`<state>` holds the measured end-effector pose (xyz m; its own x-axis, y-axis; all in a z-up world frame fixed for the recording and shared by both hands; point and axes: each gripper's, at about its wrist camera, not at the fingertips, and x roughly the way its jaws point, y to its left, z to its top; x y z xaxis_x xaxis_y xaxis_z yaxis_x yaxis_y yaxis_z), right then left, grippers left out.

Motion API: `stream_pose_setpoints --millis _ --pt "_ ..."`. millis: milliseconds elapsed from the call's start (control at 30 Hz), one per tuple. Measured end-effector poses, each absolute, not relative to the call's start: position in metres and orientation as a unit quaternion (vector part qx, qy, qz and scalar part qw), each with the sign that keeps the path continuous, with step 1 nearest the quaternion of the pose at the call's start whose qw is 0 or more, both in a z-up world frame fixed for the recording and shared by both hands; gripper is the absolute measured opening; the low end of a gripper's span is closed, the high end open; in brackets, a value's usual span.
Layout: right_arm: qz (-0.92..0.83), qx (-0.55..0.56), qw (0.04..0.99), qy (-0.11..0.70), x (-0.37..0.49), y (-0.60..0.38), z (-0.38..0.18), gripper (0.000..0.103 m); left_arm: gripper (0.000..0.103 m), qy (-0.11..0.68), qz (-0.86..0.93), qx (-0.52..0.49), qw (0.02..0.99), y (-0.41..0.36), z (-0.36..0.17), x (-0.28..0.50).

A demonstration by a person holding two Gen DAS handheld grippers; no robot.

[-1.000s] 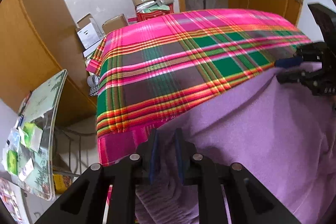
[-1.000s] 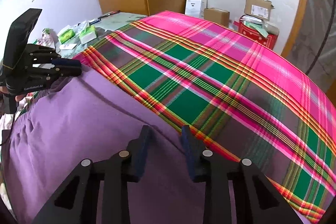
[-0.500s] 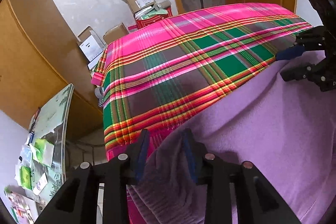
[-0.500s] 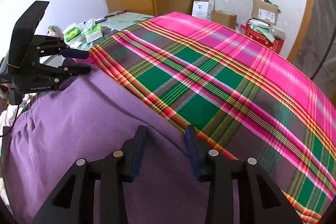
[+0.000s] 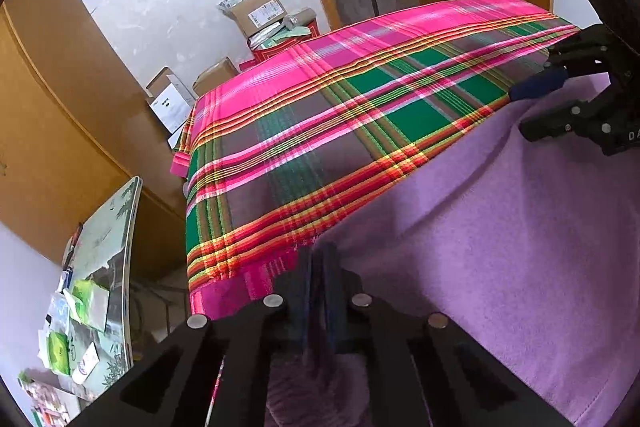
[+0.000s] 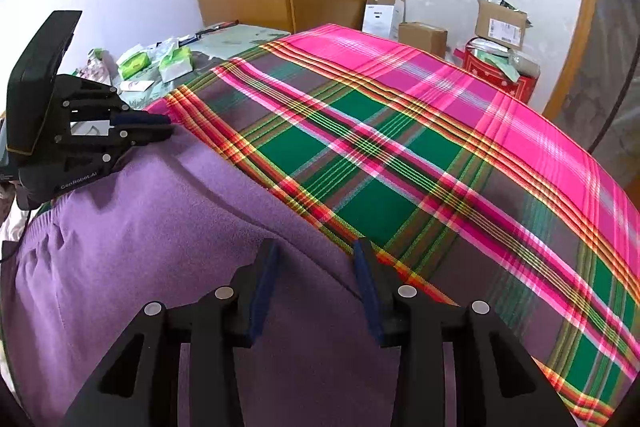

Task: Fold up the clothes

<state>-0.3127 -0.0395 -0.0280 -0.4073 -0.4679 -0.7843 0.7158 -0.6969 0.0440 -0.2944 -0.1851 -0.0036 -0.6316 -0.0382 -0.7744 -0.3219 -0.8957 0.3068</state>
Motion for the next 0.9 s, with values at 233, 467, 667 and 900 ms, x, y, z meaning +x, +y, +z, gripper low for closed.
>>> stream_pose_setpoints --millis 233,467,667,900 --pt "-0.825 0.405 0.363 0.155 -0.308 -0.043 -0.027 0.026 0.003 0.205 0.882 -0.416 0.082 -0.188 -0.003 -0.294" --pt "-0.827 0.391 0.359 0.185 -0.297 -0.050 -0.026 0.016 0.003 0.199 0.885 -0.413 0.082 -0.189 -0.003 -0.293" --pt "-0.829 0.387 0.356 0.188 -0.296 -0.050 -0.027 0.014 0.003 0.195 0.887 -0.410 0.080 -0.190 -0.003 -0.292" --pt "-0.837 0.371 0.348 0.201 -0.288 -0.052 -0.023 0.008 0.002 0.197 0.892 -0.400 0.073 -0.190 0.001 -0.289"
